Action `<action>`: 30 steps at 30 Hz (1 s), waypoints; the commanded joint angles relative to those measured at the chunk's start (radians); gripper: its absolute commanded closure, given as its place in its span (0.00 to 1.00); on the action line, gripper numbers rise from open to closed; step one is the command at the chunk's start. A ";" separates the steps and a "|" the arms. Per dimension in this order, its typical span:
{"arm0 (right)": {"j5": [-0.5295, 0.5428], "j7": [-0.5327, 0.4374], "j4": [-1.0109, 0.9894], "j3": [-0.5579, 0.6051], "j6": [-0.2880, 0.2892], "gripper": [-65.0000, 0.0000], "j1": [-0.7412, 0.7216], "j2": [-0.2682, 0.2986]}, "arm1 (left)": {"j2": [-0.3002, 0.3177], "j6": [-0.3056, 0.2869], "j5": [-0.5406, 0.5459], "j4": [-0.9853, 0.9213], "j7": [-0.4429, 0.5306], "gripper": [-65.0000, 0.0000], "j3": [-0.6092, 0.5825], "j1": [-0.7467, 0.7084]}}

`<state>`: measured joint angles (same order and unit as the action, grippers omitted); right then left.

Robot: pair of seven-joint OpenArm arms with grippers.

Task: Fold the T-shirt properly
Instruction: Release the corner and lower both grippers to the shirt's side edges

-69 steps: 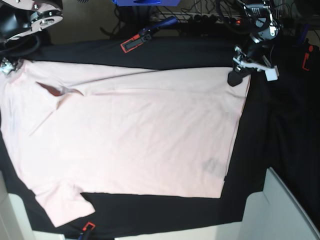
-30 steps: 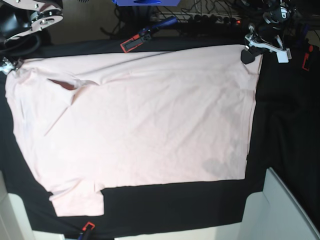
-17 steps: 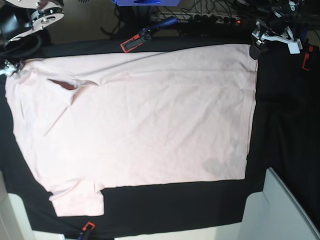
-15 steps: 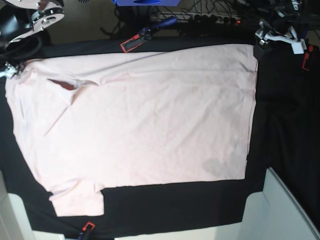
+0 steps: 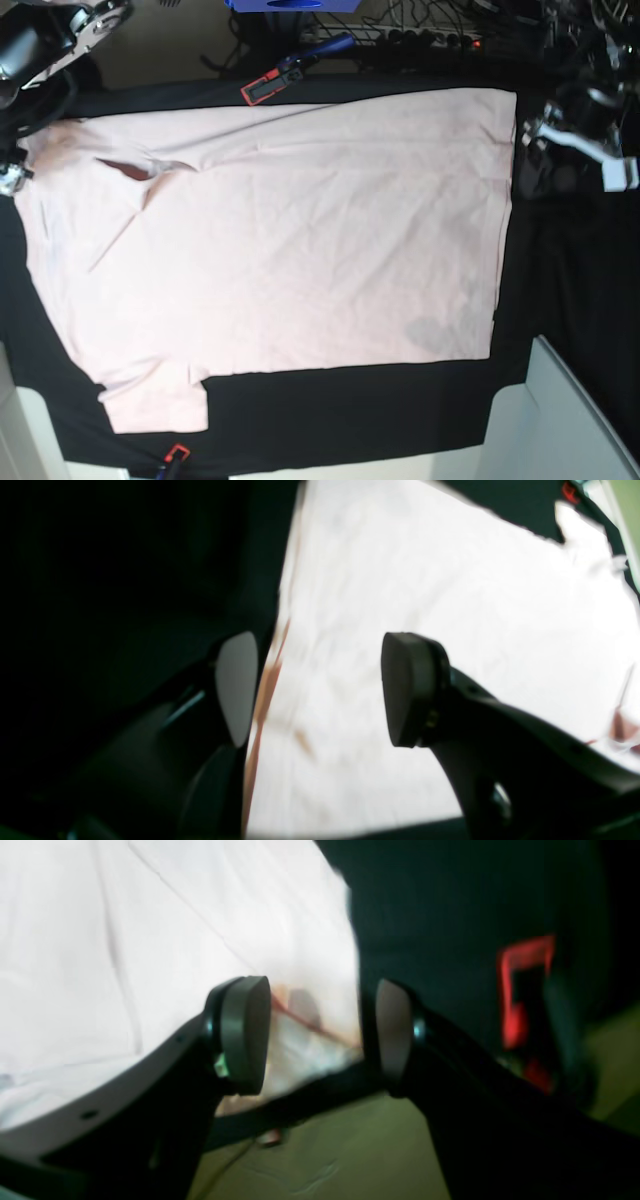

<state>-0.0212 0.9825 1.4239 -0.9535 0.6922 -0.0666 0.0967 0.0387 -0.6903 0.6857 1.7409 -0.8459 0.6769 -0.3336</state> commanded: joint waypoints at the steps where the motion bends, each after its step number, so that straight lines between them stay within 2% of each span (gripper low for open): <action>1: 0.008 -0.018 0.015 0.043 0.006 0.50 -0.003 0.025 | 0.007 -0.008 -0.037 0.017 0.010 0.40 -0.021 0.017; 6: 0.008 -0.064 -0.031 0.247 0.006 0.50 -0.016 0.107 | 0.005 -0.008 -0.297 0.008 0.009 0.40 -0.162 0.106; 8: 0.008 -0.073 -0.085 0.299 0.006 0.50 -0.060 0.139 | 0.005 -0.008 -0.361 0.008 0.009 0.40 -0.197 0.138; 15: 0.008 -0.110 -0.426 0.359 0.006 0.49 -0.279 0.263 | 0.005 -0.008 -0.466 -0.049 0.009 0.40 -0.228 0.276; 20: 0.008 -0.290 -0.742 0.531 0.006 0.49 -0.456 0.334 | 0.013 -0.008 -0.556 -0.164 0.015 0.40 -0.262 0.373; 24: 0.008 -0.417 -0.918 0.650 0.006 0.49 -0.572 0.347 | 0.042 -0.008 -0.656 -0.296 0.017 0.40 -0.349 0.466; 27: 0.007 -0.497 -0.989 0.718 0.006 0.49 -0.631 0.343 | 0.042 -0.008 -0.693 -0.391 0.017 0.40 -0.355 0.538; 28: 0.007 -0.531 -1.010 0.741 -0.013 0.49 -0.646 0.341 | 0.042 -0.008 -0.702 -0.417 0.017 0.40 -0.355 0.558; 30: 0.008 -0.603 -1.053 0.795 -0.093 0.47 -0.672 0.340 | 0.043 -0.008 -0.703 -0.459 0.018 0.40 -0.355 0.600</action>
<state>-0.0216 0.3862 0.3565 -0.1558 0.5819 -0.7078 0.4171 0.0719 -0.6930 -0.0261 1.2652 -0.8452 0.3210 0.2436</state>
